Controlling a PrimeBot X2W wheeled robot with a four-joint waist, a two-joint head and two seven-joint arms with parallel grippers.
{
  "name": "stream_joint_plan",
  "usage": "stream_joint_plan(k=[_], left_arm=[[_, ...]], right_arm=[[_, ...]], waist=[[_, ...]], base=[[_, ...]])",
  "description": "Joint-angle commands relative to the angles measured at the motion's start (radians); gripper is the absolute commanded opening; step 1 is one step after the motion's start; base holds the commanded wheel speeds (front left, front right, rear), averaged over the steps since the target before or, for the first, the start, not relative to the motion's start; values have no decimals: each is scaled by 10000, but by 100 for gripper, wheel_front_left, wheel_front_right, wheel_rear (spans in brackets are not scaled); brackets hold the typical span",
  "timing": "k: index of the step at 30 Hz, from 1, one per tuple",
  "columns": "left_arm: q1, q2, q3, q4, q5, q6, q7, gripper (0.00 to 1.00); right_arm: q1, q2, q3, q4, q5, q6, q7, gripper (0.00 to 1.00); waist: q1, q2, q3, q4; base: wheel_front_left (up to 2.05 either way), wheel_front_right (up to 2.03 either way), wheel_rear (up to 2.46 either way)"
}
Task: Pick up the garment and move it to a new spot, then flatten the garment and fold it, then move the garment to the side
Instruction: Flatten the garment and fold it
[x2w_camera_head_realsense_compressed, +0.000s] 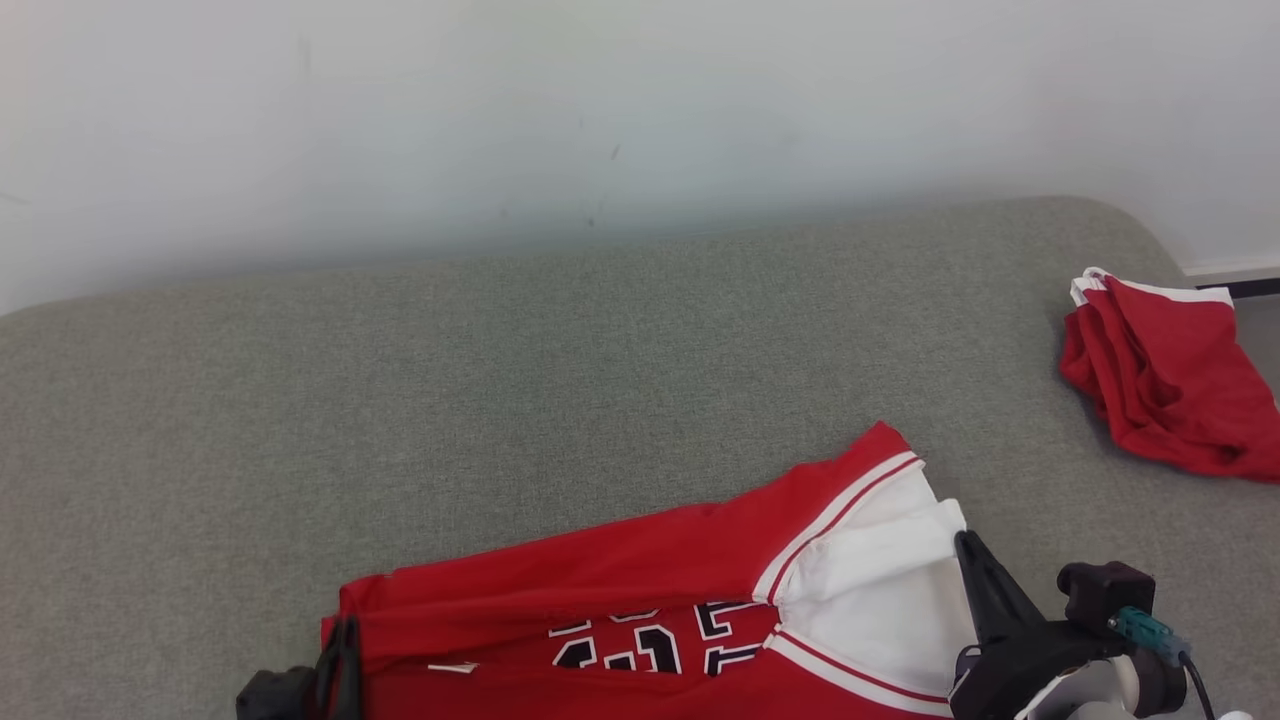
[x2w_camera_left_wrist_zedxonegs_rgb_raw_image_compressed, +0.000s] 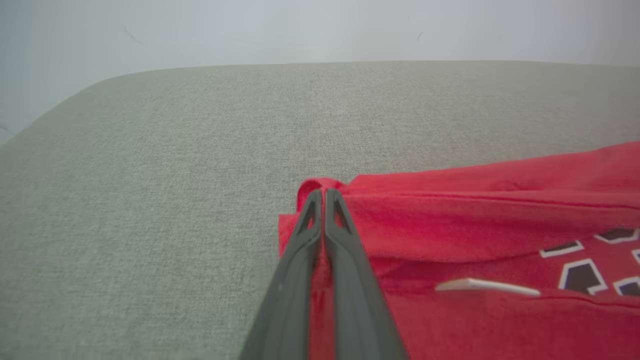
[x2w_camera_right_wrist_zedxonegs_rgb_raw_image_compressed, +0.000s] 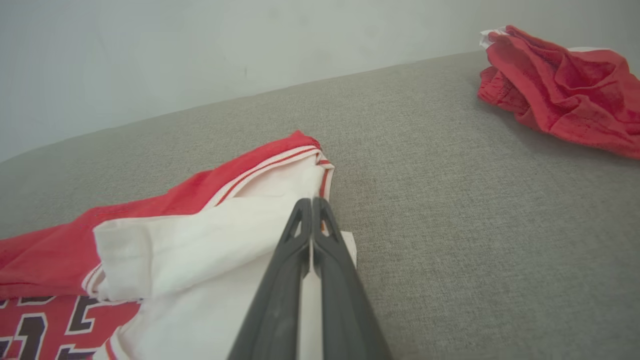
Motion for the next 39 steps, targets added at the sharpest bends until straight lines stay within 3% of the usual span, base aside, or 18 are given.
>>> stream_joint_plan(k=[1, 3, 4, 5, 6, 16, 29, 39], left_arm=[[206, -41, 66, -128, 49, -16, -33, 0], [264, -59, 78, -232, 65, -19, -33, 2], [336, -78, 102, -373, 83, 3, -33, 44], [419, -90, 127, -552, 100, 49, -33, 86], [533, -103, 151, -747, 127, 92, -33, 100], [1747, -170, 481, -2828, 593, 508, -33, 100], [2179, -188, 245, -3313, 779, 684, -31, 100], [1757, -188, -187, -3205, 566, 735, -33, 100]], right_arm=[[125, 76, -49, -37, -101, -30, -39, 0], [147, 89, -81, -16, -119, -30, -39, 2], [171, 114, -116, 7, -112, -30, -39, 48], [188, 151, -185, -17, -93, -30, -39, 87], [205, 153, -237, -59, -137, -30, -39, 100], [458, 420, -921, -682, -778, -30, -38, 100], [543, 519, -1087, 36, -1320, -30, -38, 100], [-230, 462, -1109, 1427, -1248, -30, 12, 100]], waist=[[0, 0, 10, -11], [0, 0, 13, -8], [0, 0, 12, -3], [0, 0, 12, 2], [0, 0, 14, 9], [0, 0, -192, 115], [0, 0, -82, 392], [0, 0, 564, 789]], base=[[0, 0, 0], [0, 0, 0], [0, 0, 0], [0, 0, 0], [0, 0, 0], [0, 0, 0], [0, 0, 0], [0, 0, 0]])
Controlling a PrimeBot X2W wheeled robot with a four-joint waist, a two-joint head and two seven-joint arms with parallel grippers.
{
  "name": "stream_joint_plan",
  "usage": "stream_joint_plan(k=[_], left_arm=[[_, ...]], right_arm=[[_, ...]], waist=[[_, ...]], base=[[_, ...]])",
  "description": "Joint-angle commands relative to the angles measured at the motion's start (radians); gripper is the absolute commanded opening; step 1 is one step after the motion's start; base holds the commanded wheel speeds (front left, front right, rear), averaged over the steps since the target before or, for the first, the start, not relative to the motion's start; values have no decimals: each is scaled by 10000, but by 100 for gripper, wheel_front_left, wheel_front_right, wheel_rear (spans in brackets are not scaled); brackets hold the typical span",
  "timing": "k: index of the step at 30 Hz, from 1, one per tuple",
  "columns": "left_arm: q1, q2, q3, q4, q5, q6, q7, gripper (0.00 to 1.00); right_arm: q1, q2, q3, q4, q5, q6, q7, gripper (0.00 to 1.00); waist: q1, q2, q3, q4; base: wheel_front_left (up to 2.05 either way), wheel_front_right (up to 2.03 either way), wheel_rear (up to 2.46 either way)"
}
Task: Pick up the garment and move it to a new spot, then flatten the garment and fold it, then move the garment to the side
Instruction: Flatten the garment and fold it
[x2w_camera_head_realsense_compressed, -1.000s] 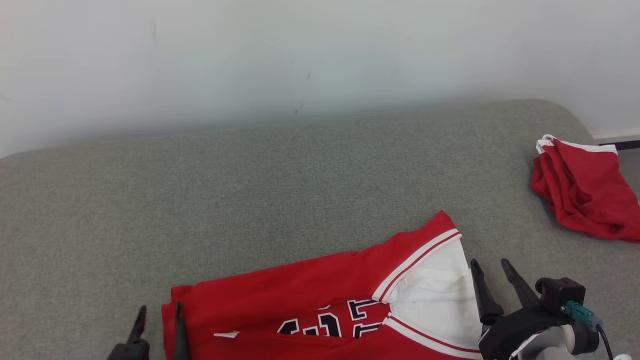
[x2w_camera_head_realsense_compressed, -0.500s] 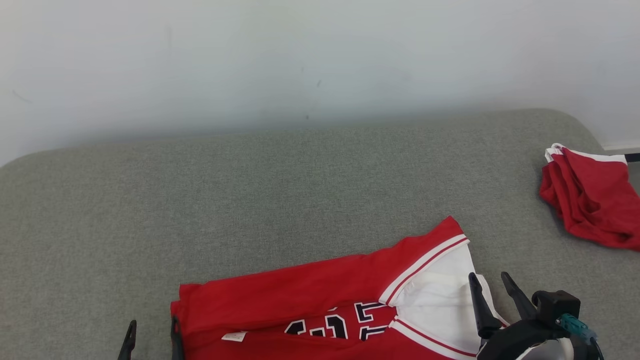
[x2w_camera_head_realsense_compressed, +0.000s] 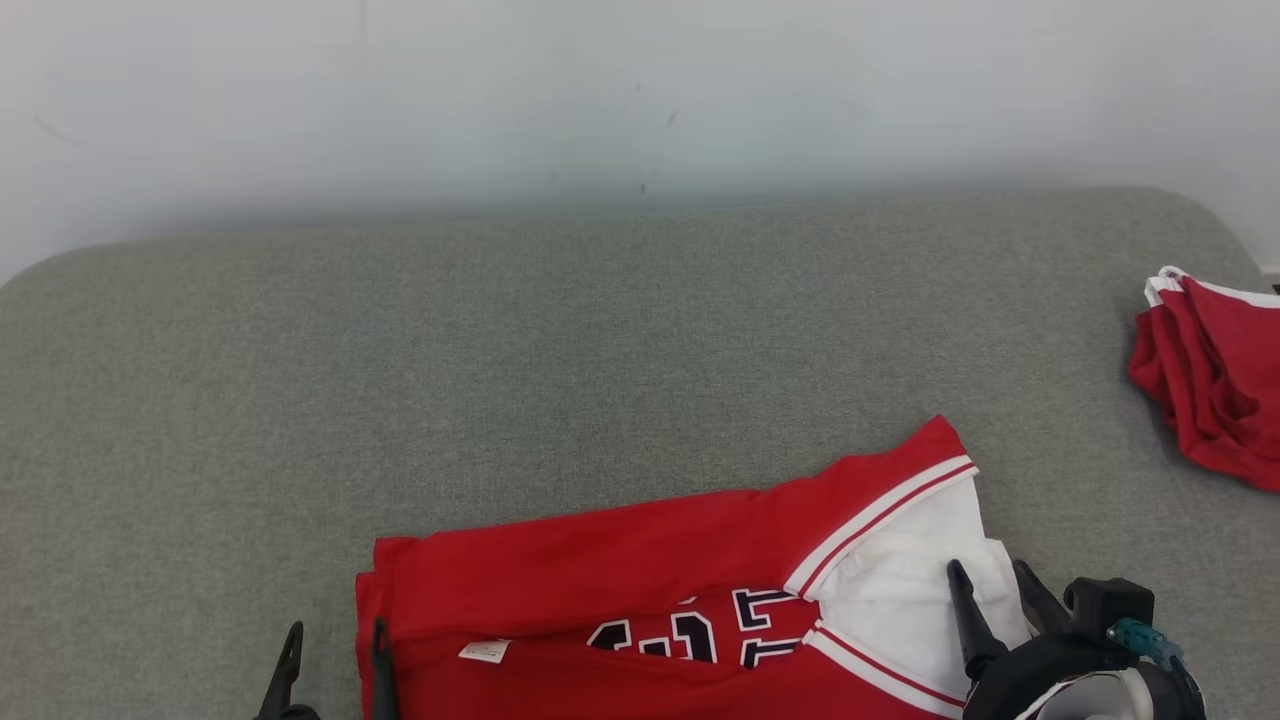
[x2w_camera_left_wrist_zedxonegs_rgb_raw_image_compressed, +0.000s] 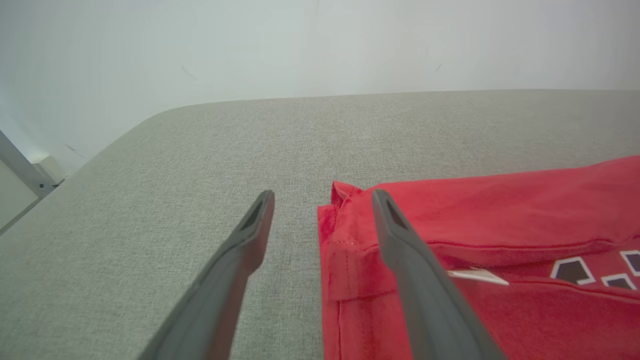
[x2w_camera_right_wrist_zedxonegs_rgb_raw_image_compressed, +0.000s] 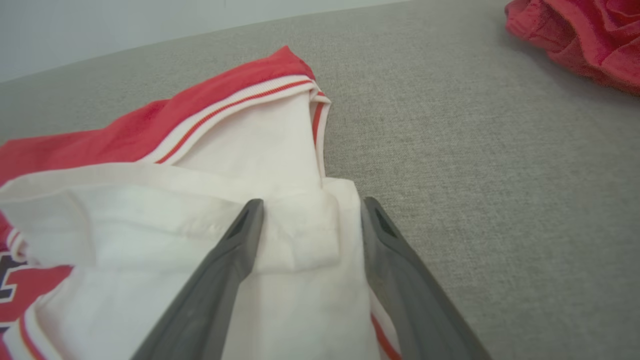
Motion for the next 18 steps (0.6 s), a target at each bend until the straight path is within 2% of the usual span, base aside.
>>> stream_joint_plan(k=[1, 6, 11, 12, 13, 14, 15, 18], left_arm=[[-123, -11, -31, 35, -55, 28, -33, 100], [-236, -12, 67, 47, -72, 34, -33, 100], [-316, -12, 159, 29, -14, 9, -31, 100], [-315, -12, 169, 26, -7, 7, -31, 100], [-309, -12, 180, 23, -5, 2, -31, 100], [-296, -13, 187, 23, -7, 0, -31, 100], [-271, -13, 190, 17, -12, 0, -31, 100], [-177, -13, 215, 34, -80, -6, -31, 100]], right_arm=[[-187, -10, -14, 180, 177, -30, -15, 100], [-641, 46, 283, 1116, 585, -30, 658, 100], [-758, 106, 775, 1451, 1014, -27, 959, 100], [-769, 139, 884, 1477, 1165, -27, 966, 75], [-763, 163, 1010, 1498, 1282, -26, 1013, 38], [-755, 145, 1143, 1509, 1403, -3, 1042, 15], [-750, 106, 1242, 1533, 1490, -3, 1034, 0], [-769, -80, 1386, 1672, 1725, -18, 927, 0]], waist=[[-1, -1, 228, 188], [-1, -1, 416, 379], [-1, -1, 471, 483], [-1, -1, 467, 499], [-1, -1, 463, 511], [-1, -1, 459, 519], [-1, -1, 450, 522], [-1, -1, 412, 506]], base=[[0, 0, 0], [0, 0, 0], [0, 0, 0], [0, 0, 0], [0, 0, 0], [0, 0, 0], [0, 0, 0], [0, 0, 0]])
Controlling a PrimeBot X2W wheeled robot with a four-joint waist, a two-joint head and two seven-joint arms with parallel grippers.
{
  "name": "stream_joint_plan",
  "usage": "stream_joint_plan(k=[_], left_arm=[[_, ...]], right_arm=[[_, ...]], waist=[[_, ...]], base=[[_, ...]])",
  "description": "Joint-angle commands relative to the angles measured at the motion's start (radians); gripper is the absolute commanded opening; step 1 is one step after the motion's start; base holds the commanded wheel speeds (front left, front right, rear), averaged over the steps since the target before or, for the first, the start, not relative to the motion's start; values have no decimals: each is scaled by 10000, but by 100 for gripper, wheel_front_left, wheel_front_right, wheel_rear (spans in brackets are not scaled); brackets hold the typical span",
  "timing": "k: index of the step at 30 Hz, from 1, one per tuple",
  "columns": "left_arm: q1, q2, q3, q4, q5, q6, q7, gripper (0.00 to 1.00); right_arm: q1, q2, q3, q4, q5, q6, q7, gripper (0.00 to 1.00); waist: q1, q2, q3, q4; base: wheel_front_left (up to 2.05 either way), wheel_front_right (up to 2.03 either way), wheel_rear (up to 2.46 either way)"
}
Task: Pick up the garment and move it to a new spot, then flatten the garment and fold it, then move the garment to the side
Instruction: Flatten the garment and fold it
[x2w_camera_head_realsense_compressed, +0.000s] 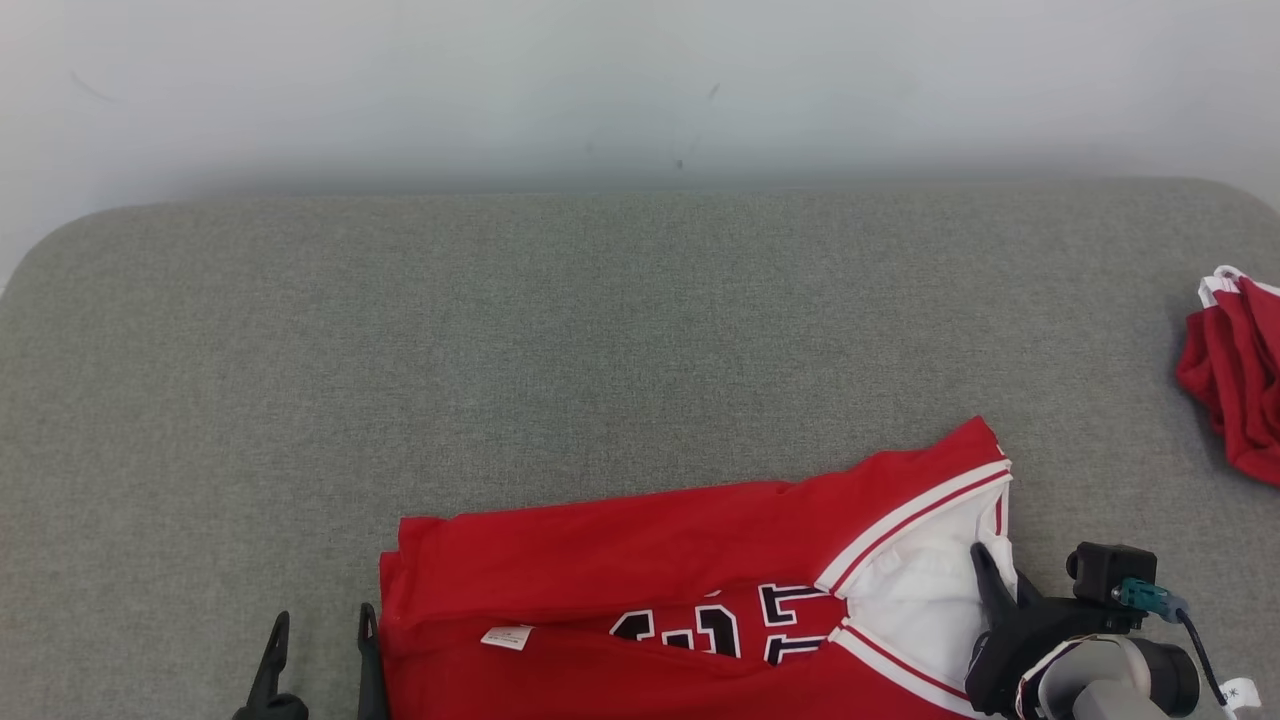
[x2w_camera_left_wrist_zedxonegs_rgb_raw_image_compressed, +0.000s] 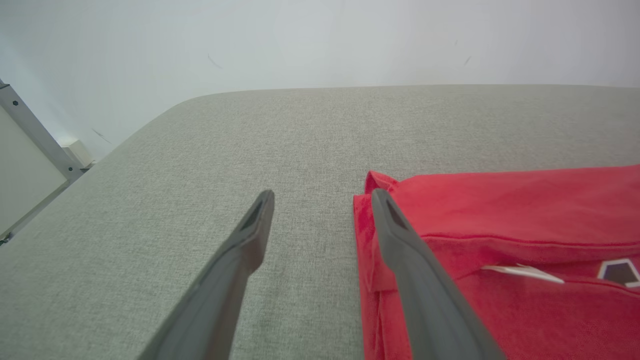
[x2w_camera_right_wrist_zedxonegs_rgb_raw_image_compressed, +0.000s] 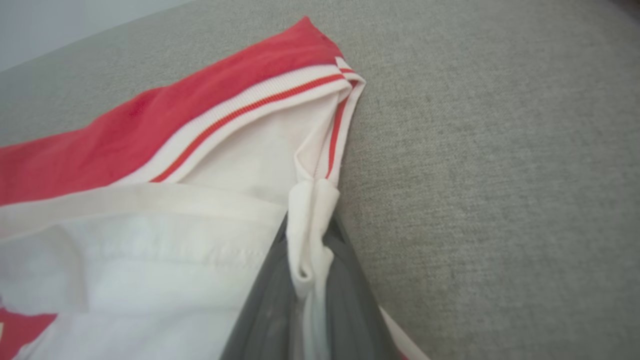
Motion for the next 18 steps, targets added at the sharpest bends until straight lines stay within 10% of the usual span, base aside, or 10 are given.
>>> stream_joint_plan(k=[1, 18], left_arm=[[33, -11, 45, 1, -82, -13, -31, 100], [64, -10, 104, 120, -275, -37, -29, 100]], right_arm=[[211, -9, 62, 394, 113, -3, 90, 0], [-152, -410, -2929, -677, -1235, -15, -808, 0]], waist=[[0, 1, -16, -20], [0, 1, -213, -258]], base=[[0, 0, 0], [0, 0, 0]])
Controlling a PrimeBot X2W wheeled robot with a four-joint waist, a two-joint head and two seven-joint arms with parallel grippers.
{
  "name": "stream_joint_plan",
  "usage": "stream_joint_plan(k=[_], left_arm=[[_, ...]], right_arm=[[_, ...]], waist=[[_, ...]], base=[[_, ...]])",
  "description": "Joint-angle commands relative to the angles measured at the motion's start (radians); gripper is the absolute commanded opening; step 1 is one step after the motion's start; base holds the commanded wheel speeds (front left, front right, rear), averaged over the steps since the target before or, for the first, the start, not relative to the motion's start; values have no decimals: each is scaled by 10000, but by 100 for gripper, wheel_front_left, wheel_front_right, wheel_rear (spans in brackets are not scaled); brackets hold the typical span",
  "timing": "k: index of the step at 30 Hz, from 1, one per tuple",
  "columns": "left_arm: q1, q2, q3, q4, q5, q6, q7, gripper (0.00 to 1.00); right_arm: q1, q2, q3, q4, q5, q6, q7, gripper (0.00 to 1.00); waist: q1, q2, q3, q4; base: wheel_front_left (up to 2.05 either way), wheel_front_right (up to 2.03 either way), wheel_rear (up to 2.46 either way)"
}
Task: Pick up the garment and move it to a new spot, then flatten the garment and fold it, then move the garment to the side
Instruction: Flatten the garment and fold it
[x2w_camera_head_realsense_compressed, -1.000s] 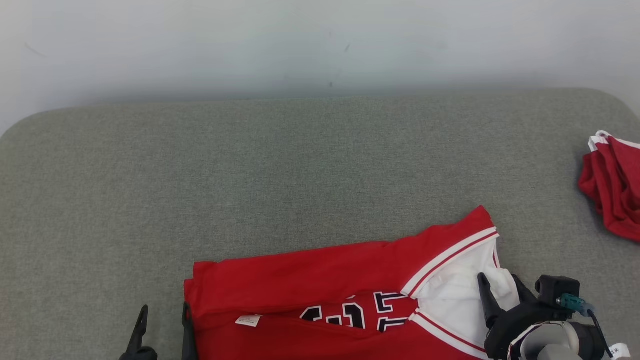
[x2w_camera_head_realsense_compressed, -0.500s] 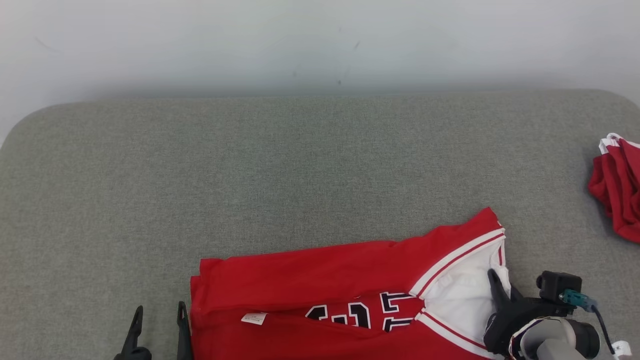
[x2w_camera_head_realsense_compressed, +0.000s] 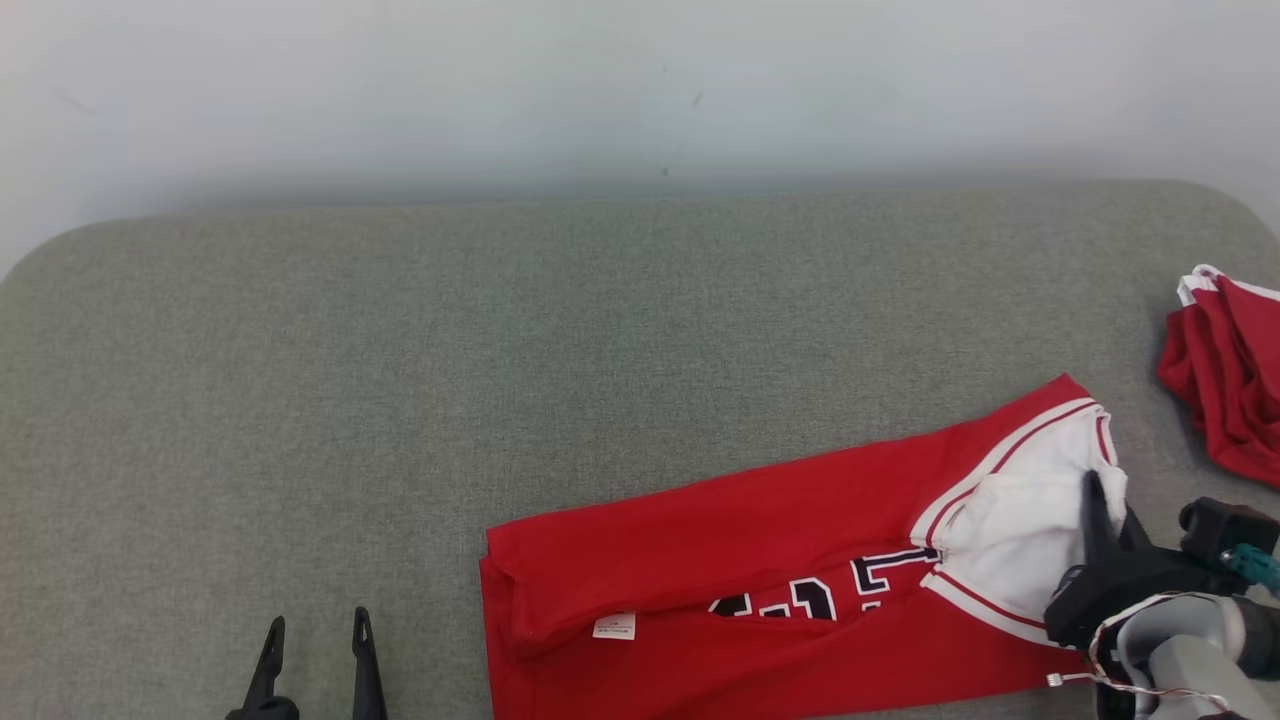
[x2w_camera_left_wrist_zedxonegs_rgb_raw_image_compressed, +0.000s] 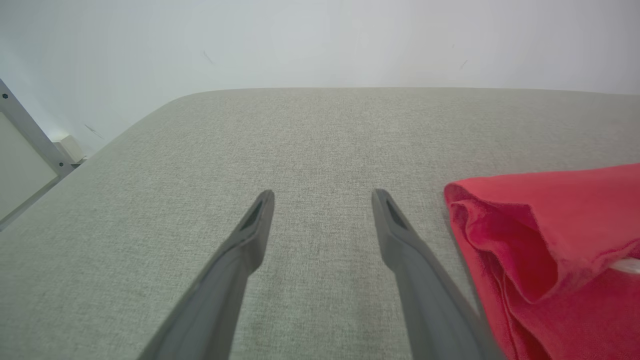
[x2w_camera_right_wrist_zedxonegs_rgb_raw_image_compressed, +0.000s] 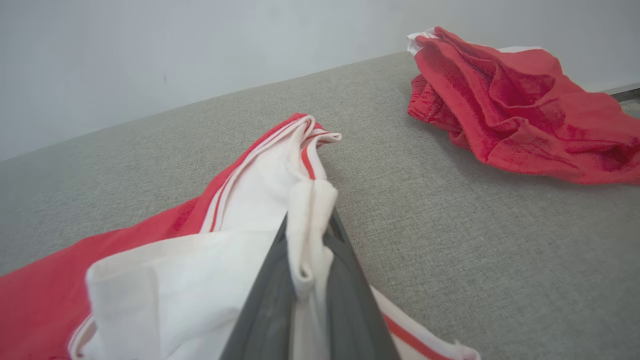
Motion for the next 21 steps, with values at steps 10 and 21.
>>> stream_joint_plan(k=[10, 21], left_arm=[[244, -10, -13, 24, -172, 6, -33, 100], [220, -9, -252, 104, -200, 4, -33, 100]], right_arm=[[1499, 800, 1212, -2264, 254, -29, -35, 0], [2098, 1005, 3878, -3942, 1752, -29, 955, 0]], waist=[[-1, -2, -432, -309], [-1, -2, -476, -120]], base=[[0, 0, 0], [0, 0, 0]])
